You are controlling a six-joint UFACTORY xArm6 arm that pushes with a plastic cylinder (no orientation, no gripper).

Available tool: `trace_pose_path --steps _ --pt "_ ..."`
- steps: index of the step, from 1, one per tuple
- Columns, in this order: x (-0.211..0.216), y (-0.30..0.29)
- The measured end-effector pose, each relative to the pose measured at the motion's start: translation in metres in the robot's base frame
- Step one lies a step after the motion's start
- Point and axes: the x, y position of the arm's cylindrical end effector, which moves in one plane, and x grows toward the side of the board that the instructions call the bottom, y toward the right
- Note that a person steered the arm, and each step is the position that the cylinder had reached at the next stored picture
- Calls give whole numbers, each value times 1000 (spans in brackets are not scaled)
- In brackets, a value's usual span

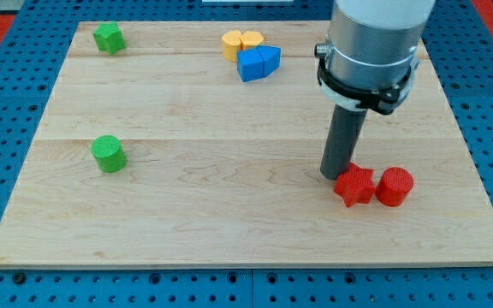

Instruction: Push the green circle to the red star

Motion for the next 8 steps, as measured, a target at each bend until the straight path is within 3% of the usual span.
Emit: trace_pose_path --steps 1,2,3,4,5,6,8 --pt "7 0" --pt "13 -56" --pt "23 -128" --pt "29 -253" --pt "20 -341" --pt "-29 -354" --pt "-48 -232"
